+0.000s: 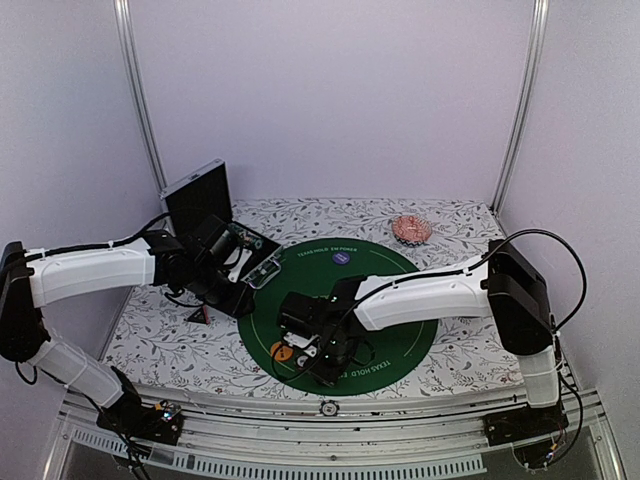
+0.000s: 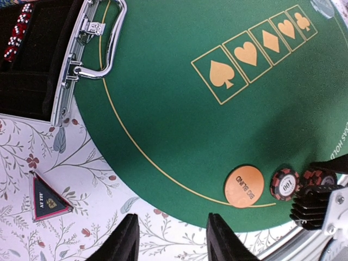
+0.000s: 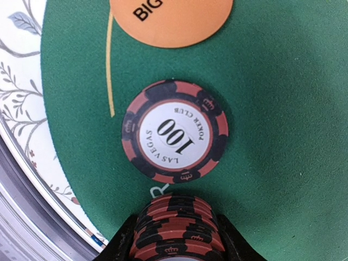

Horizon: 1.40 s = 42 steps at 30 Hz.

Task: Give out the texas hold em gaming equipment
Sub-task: Place the poker chips pile in the big blind area, then pick up the poker chip from the corner of the board.

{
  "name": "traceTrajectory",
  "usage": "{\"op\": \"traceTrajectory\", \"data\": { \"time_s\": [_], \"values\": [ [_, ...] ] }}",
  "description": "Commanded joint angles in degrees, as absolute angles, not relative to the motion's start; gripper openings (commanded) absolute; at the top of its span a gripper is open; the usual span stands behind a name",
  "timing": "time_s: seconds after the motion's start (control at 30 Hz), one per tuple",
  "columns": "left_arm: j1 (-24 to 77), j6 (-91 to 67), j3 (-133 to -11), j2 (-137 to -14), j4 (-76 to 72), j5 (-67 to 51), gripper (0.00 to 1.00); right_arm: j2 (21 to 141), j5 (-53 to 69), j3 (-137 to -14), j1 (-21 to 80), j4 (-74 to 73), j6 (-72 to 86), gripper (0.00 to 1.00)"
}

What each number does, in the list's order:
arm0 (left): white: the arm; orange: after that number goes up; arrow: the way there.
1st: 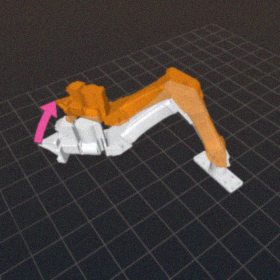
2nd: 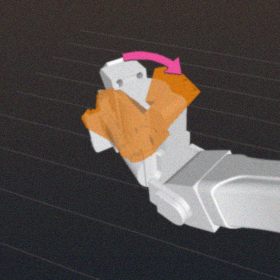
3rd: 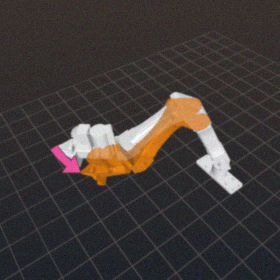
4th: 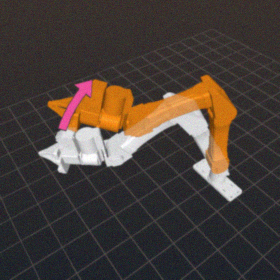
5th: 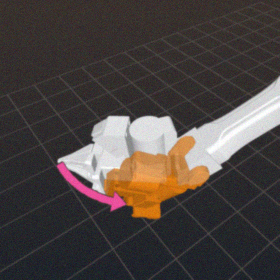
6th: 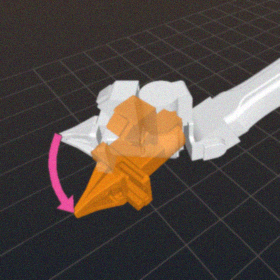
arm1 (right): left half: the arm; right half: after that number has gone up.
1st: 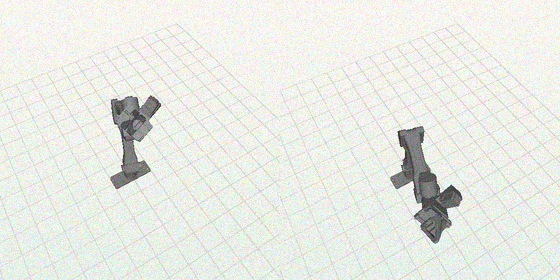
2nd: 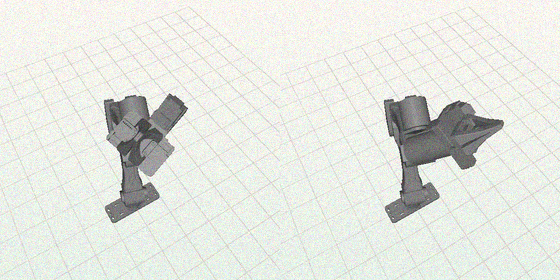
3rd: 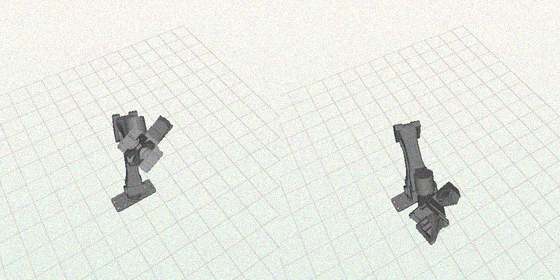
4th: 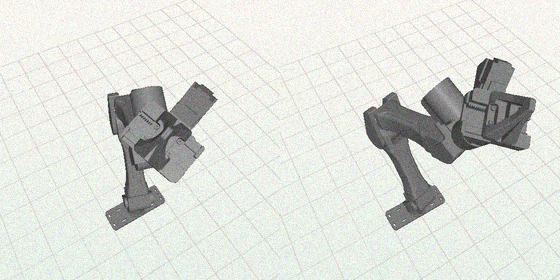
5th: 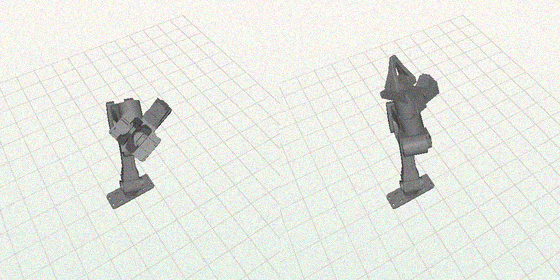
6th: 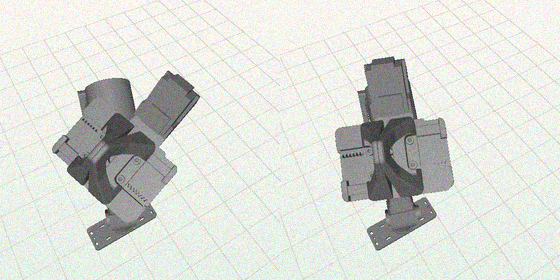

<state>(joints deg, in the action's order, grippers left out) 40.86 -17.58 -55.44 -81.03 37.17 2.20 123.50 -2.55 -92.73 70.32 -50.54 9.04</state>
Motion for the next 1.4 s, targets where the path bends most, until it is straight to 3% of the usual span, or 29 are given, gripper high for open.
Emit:
{"op": "traceTrajectory", "data": {
  "time_s": [0.0,0.33,0.47,0.5,0.83,1.0,1.13,1.37],
  "values": [
    [40.17,-17.09,-54.59,-80.63,36.83,2.11,0.44,126.08,-6.43,-92.55,68.67,-52.01,9.42,0.48],
    [40.17,-16.87,-54.5,-80.55,36.65,1.81,0.44,125.0,-4.49,-92.75,68.65,-50.97,9.07,0.68],
    [40.17,-16.85,-54.41,-80.57,36.56,1.52,0.44,123.0,-2.57,-92.66,68.79,-49.45,8.49,0.98],
    [40.12,-16.85,-54.38,-80.52,36.56,1.42,0.44,122.24,-2.26,-92.64,68.83,-48.96,8.4,0.99],
    [40.17,-16.75,-54.1,-80.02,36.39,1.01,0.44,108.97,5.19,-86.94,69.34,-42.88,6.47,0.98],
    [40.32,-16.37,-54.27,-79.16,36.2,0.19,0.44,98.34,16.03,-74.74,69.42,-31.95,7.58,0.76],
    [43.19,-14.0,-52.24,-73.48,32.87,-4.59,0.46,95.63,19.41,-66.02,69.43,-24.33,12.06,0.66],
    [65.92,-9.87,-43.58,-63.28,22.23,-6.99,0.45,92.26,23.62,-55.32,69.36,-9.84,17.95,0.55]
  ]
}}
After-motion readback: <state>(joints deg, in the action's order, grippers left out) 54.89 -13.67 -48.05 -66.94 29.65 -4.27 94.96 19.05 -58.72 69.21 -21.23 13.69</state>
